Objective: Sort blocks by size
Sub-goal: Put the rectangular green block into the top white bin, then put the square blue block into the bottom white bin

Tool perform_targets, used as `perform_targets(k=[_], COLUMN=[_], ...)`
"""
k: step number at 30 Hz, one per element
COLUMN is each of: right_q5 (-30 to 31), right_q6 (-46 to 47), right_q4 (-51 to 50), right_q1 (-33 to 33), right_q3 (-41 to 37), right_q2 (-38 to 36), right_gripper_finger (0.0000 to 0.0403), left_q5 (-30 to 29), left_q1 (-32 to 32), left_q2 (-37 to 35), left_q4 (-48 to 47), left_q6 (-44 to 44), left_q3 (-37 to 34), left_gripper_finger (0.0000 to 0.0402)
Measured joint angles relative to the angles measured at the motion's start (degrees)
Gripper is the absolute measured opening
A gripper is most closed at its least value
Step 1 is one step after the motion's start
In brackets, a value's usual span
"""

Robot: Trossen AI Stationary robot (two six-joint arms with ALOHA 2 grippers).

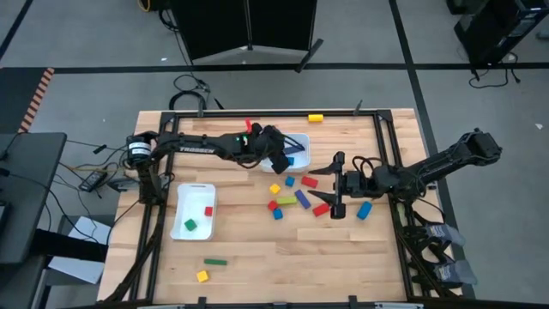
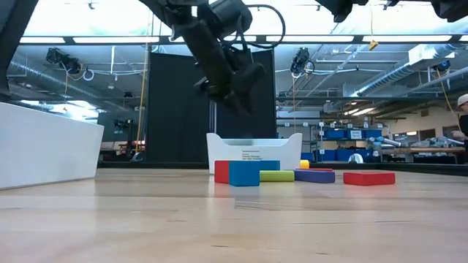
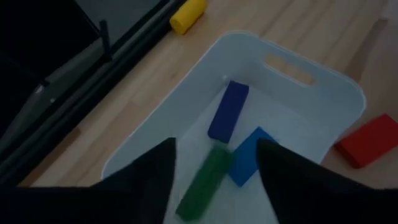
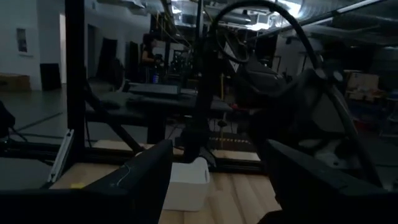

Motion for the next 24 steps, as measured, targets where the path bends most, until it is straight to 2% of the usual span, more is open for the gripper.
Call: perform_targets(k=[4,7,14,24], right_q5=[0.2,0.44,1.11,1.31], right_q6=[0.62,1.64,4.38,7.46], right_q4=[-1.44,-1.99,-6.56,-9.55], right_q1=[0.11,0.2,1.03,0.92], right_q3=[0.0,0.0,0.0,0.0], right_q2=[0.0,0.0,0.42,4.54], right_gripper_finger=[0.0264,0.0264,0.0264,0.0264], left_q5=[-0.27,-2.04,-4.15,-5.49], left_q1=[-0.49,-1.64,-7.01,-18.48], left_q2=[-0.35,-1.57,-5.79,-7.53], left_q4=[0.73,-0.07,1.32,2.94], left_q6=[0.5,0.35,-1.08,-6.04], left_q3=[0.0,0.0,-3.31,-5.33], left_gripper_finger=[0.0282,0.0293,0.0274,0.0245])
